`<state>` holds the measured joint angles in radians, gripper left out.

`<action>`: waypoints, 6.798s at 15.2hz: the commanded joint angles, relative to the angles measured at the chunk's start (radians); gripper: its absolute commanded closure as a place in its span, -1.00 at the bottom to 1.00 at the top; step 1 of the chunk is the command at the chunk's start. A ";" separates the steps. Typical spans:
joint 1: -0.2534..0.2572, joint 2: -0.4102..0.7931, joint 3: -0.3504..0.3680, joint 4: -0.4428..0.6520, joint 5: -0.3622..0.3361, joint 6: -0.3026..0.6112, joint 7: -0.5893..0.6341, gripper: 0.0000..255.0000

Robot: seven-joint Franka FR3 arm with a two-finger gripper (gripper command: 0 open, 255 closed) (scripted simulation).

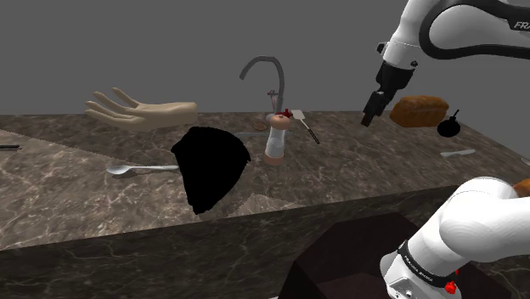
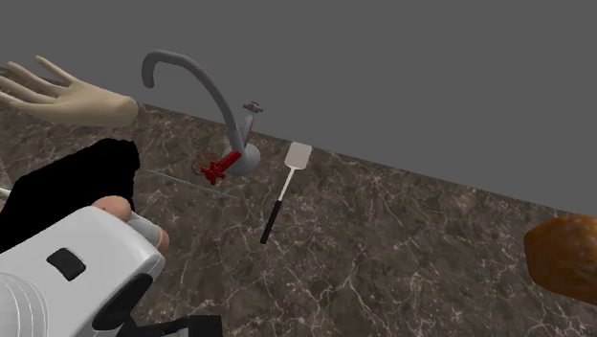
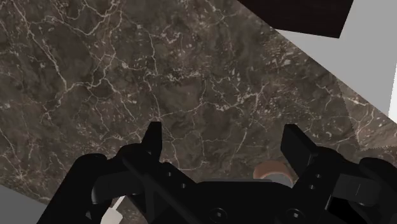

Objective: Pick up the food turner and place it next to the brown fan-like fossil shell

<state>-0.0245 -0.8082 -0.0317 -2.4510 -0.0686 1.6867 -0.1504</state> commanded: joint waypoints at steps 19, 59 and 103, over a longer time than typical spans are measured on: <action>-0.082 0.741 -0.051 0.380 0.048 0.296 0.197 -1.00; -0.153 1.262 -0.098 0.809 0.143 0.339 0.279 1.00; 0.001 0.712 -0.002 0.456 0.092 0.151 0.546 1.00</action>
<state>-0.0325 -0.0729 -0.0431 -1.9682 0.0225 1.8327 0.3775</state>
